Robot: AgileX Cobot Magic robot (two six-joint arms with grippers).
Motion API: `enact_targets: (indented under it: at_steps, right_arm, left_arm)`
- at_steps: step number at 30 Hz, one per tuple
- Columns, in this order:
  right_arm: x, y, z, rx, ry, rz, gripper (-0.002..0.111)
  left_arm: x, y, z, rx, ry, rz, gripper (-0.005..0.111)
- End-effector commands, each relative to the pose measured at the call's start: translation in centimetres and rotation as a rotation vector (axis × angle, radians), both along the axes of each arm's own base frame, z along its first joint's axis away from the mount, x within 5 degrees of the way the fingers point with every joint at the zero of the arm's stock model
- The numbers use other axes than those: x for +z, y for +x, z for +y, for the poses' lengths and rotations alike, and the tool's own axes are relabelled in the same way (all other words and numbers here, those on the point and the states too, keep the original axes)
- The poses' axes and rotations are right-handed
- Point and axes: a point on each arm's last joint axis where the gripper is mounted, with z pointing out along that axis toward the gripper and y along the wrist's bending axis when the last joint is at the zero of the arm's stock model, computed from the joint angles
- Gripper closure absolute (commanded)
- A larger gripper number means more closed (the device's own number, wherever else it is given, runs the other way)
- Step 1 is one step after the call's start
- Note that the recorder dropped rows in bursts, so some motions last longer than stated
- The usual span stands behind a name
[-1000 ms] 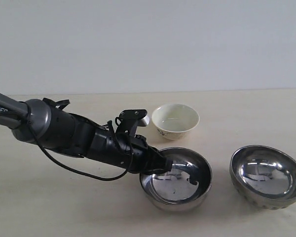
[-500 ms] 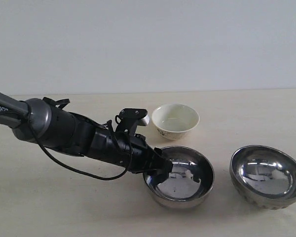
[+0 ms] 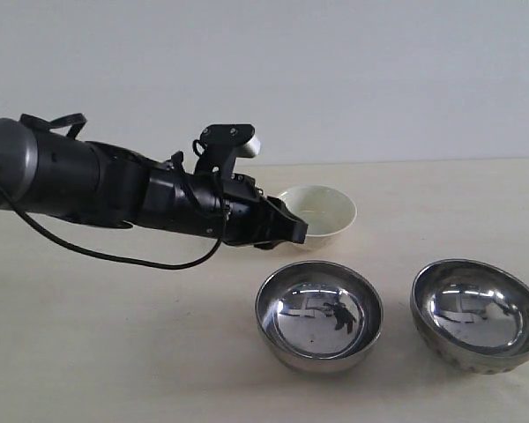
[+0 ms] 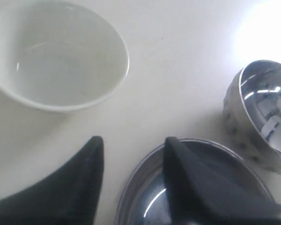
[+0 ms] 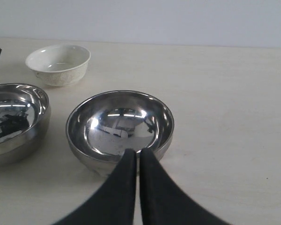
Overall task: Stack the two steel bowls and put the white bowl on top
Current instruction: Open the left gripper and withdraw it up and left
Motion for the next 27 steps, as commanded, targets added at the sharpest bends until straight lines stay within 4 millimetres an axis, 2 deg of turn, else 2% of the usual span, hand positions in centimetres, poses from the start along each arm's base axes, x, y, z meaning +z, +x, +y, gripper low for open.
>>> enact_targets:
  at_steps: [1, 5, 12, 16, 21, 27]
  right_arm:
    - [0.1, 0.0, 0.0, 0.002, 0.000, -0.016, 0.108]
    - [0.1, 0.0, 0.0, 0.002, 0.000, -0.016, 0.108]
    - [0.1, 0.0, 0.0, 0.002, 0.000, -0.016, 0.108]
    - [0.1, 0.0, 0.0, 0.002, 0.000, -0.016, 0.108]
    - [0.1, 0.0, 0.0, 0.002, 0.000, -0.016, 0.108]
    - [0.1, 0.0, 0.0, 0.002, 0.000, -0.016, 0.108]
  left_arm:
    - [2.0, -0.7, 0.1, -0.050, 0.006, -0.057, 0.102]
    - [3.0, -1.5, 0.7, -0.046, 0.011, -0.078, 0.103]
    - [4.2, -3.2, 4.5, 0.126, 0.180, -0.181, 0.103]
    - [6.5, -5.9, 7.2, 0.189, 0.218, -0.255, 0.103]
    - [10.9, -10.0, 9.7, 0.216, 0.116, -0.355, 0.103]
    - [13.8, -12.7, 10.9, 0.219, -0.004, -0.409, 0.103]
